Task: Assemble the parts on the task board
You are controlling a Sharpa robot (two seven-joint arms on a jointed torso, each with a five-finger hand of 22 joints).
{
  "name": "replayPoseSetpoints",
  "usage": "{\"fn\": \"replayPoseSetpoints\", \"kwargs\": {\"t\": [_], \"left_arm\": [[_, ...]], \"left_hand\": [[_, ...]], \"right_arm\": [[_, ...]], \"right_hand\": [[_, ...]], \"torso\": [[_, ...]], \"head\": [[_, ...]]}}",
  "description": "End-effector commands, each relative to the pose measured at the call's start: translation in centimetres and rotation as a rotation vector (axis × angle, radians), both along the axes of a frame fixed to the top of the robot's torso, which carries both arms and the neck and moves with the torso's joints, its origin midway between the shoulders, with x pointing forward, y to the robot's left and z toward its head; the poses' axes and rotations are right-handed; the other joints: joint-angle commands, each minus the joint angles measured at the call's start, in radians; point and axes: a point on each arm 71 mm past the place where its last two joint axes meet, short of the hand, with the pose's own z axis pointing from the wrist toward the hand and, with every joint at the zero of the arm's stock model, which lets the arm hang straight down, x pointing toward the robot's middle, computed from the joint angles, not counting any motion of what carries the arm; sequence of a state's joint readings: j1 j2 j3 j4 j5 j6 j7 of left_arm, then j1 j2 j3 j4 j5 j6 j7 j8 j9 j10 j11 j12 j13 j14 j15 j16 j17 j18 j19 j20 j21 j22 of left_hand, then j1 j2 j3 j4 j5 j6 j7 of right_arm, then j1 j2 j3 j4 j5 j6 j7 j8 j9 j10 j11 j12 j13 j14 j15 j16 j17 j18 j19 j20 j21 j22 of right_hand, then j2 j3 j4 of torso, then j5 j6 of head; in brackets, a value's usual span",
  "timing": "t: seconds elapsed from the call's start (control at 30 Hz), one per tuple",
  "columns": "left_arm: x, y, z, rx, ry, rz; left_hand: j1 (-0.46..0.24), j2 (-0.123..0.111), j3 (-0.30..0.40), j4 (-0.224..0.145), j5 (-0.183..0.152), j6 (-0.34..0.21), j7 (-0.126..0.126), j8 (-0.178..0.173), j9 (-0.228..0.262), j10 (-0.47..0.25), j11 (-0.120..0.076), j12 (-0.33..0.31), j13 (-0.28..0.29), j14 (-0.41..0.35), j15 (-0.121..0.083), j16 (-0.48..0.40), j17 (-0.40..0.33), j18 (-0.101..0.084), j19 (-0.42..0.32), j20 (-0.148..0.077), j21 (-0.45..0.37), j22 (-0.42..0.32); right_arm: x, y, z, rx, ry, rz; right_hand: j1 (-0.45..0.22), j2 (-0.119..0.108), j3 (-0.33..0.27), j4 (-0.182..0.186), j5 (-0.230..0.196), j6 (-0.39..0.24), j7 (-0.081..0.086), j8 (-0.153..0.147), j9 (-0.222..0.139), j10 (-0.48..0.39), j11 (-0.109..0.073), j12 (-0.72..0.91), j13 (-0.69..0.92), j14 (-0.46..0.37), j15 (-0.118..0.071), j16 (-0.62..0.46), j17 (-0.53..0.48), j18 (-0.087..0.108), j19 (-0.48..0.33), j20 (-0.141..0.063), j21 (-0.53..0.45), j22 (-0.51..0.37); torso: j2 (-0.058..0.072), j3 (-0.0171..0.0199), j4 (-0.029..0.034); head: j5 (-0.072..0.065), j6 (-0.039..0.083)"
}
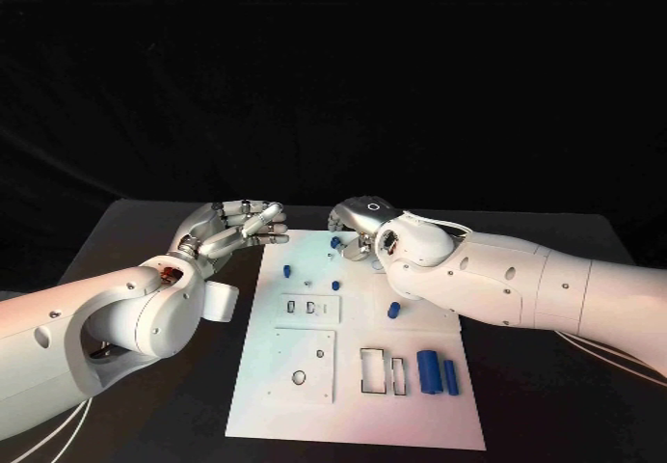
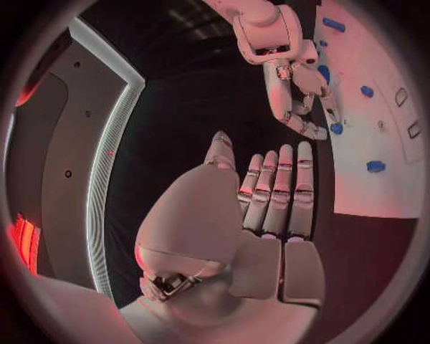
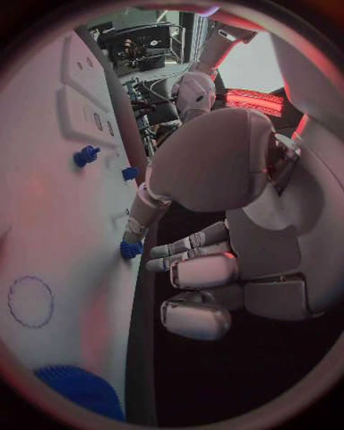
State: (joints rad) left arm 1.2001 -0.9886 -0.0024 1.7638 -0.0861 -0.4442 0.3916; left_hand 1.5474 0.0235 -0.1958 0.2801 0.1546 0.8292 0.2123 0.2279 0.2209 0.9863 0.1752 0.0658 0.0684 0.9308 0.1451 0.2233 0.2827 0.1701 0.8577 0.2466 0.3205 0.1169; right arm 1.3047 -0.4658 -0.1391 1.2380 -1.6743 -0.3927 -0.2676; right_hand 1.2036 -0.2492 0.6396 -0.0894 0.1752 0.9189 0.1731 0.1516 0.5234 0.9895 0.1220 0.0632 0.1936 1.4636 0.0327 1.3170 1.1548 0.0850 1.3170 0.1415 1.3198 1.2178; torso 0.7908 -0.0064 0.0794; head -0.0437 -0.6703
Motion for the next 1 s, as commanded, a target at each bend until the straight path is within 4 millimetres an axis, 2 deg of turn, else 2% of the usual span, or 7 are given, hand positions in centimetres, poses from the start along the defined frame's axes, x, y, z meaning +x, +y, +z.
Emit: {"fn": "replayPoseSetpoints", "kwargs": {"t": [0.03,0.43,0.63,0.7,0.77,0.83,1.0], "left_arm": [[0.0,-0.2,0.2,-0.011,-0.005,-0.022],[0.2,0.5,0.1,-0.006,-0.006,-0.008],[0.4,0.6,0.1,-0.005,-0.004,-0.005],[0.4,0.6,0.0,-0.005,-0.004,-0.005],[0.5,0.7,0.0,-0.005,-0.004,-0.005],[0.6,0.7,0.0,-0.005,-0.003,-0.005],[0.6,0.7,-0.1,-0.004,-0.002,-0.005]], "left_hand": [[0.001,0.007,-0.006,0.000,-0.004,-0.008,0.007,-0.004,0.001,-0.005,0.001,-0.002,-0.001,-0.007,0.000,-0.006,0.001,0.008,-0.001,0.001,0.000,-0.002],[0.002,0.008,-0.008,0.000,-0.005,-0.008,0.007,-0.004,0.002,-0.005,0.001,-0.002,0.000,-0.009,0.000,-0.007,0.002,0.008,-0.002,0.001,0.000,-0.002],[0.002,0.008,-0.009,0.000,-0.005,-0.008,0.007,-0.004,0.002,-0.006,0.001,-0.002,0.000,-0.009,0.000,-0.007,0.002,0.008,-0.002,0.001,-0.001,-0.002],[0.002,0.008,-0.009,0.000,-0.005,-0.008,0.007,-0.004,0.002,-0.006,0.001,-0.002,0.000,-0.009,0.000,-0.007,0.002,0.008,-0.002,0.001,-0.001,-0.002],[0.002,0.008,-0.009,0.000,-0.005,-0.008,0.007,-0.004,0.002,-0.006,0.001,-0.002,0.000,-0.009,0.000,-0.007,0.002,0.008,-0.002,0.001,-0.001,-0.002],[0.003,0.008,-0.010,-0.001,-0.005,-0.008,0.006,-0.004,0.003,-0.006,0.000,-0.002,0.000,-0.010,0.000,-0.008,0.003,0.008,-0.002,0.001,-0.001,-0.002],[0.003,0.008,-0.010,-0.001,-0.005,-0.008,0.006,-0.004,0.003,-0.006,0.000,-0.002,0.000,-0.010,0.000,-0.008,0.003,0.008,-0.002,0.001,-0.001,-0.002]], "right_arm": [[-0.2,-0.2,0.0,-0.004,0.002,0.012],[-2.7,-5.9,1.7,0.131,0.028,-0.034],[-3.3,-9.7,2.6,0.205,0.116,-0.116],[-3.3,-10.7,2.4,0.215,0.160,-0.146],[-3.1,-11.6,2.2,0.219,0.201,-0.175],[-2.8,-12.5,2.0,0.221,0.239,-0.206],[-2.2,-13.3,1.4,0.221,0.276,-0.243]], "right_hand": [[0.023,0.008,-0.048,0.003,-0.003,-0.011,-0.003,-0.013,-0.012,-0.021,0.002,0.007,-0.013,0.008,0.005,-0.005,-0.010,0.008,-0.011,0.003,-0.022,-0.020],[-0.012,-0.011,-0.059,0.045,-0.044,0.026,-0.008,-0.010,-0.032,0.138,-0.023,0.074,0.004,0.036,-0.013,0.054,0.059,-0.019,0.077,-0.014,0.053,0.090],[-0.043,-0.043,-0.078,0.063,-0.042,0.029,-0.043,-0.007,-0.025,0.346,-0.073,0.187,0.091,0.047,-0.052,0.091,0.106,-0.036,0.125,-0.045,0.109,0.166],[-0.037,-0.036,-0.133,0.055,-0.028,0.016,-0.055,-0.006,-0.011,0.348,-0.089,0.307,0.219,0.055,-0.068,0.114,0.140,-0.042,0.139,-0.065,0.126,0.189],[-0.011,-0.011,-0.195,0.072,-0.011,-0.012,-0.056,-0.005,0.022,0.315,-0.094,0.789,0.697,0.074,-0.070,0.174,0.243,-0.050,0.156,-0.055,0.144,0.218],[-0.001,-0.012,-0.253,0.114,0.002,-0.037,-0.046,-0.001,0.057,0.362,-0.072,1.136,1.025,0.092,-0.051,0.225,0.347,-0.052,0.169,-0.055,0.158,0.241],[0.016,-0.010,-0.269,0.137,0.012,-0.044,-0.039,0.004,0.080,0.416,-0.069,1.275,1.153,0.106,-0.047,0.252,0.413,-0.058,0.185,-0.047,0.175,0.264]], "torso": [[-0.001,0.0003,0.0010],[-0.006,0.0026,-0.0105],[-0.013,0.0056,-0.0194],[-0.015,0.0060,-0.0212],[-0.016,0.0066,-0.0239],[-0.017,0.0084,-0.0249],[-0.017,0.0094,-0.0237]], "head": [[0.001,0.004],[0.003,0.013],[-0.001,0.014],[-0.001,0.015],[0.000,0.015],[-0.002,0.014],[-0.003,0.014]]}}
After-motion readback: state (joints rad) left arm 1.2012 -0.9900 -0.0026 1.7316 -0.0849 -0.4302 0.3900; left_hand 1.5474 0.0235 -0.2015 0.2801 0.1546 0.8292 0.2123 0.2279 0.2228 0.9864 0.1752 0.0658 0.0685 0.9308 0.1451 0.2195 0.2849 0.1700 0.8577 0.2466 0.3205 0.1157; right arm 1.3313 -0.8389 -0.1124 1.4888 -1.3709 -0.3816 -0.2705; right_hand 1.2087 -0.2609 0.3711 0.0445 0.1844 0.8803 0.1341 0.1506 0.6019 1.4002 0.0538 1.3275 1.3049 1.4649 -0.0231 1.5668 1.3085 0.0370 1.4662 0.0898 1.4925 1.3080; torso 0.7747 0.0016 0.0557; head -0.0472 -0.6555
